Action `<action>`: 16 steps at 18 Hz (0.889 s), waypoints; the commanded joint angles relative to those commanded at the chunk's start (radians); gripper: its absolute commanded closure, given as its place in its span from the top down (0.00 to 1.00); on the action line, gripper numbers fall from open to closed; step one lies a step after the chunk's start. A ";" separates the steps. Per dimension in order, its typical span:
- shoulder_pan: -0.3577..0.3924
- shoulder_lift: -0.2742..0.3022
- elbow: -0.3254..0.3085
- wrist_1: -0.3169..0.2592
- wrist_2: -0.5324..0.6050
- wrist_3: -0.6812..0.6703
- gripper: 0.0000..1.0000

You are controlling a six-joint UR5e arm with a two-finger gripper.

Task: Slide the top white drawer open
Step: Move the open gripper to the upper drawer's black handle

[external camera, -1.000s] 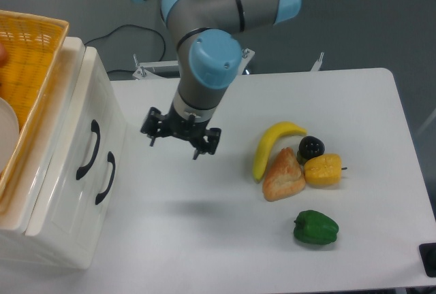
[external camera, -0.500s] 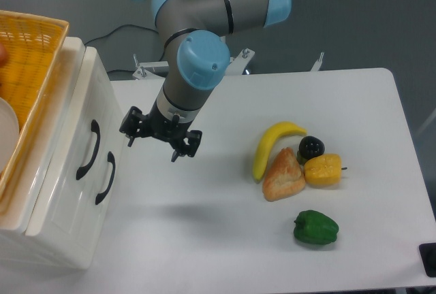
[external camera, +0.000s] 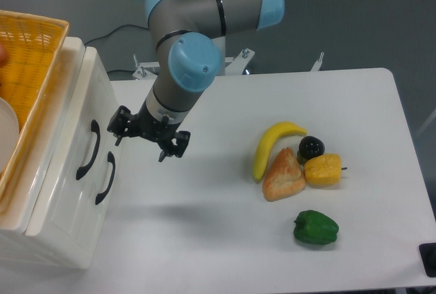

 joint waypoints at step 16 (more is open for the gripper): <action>-0.040 -0.008 0.000 0.009 -0.031 -0.005 1.00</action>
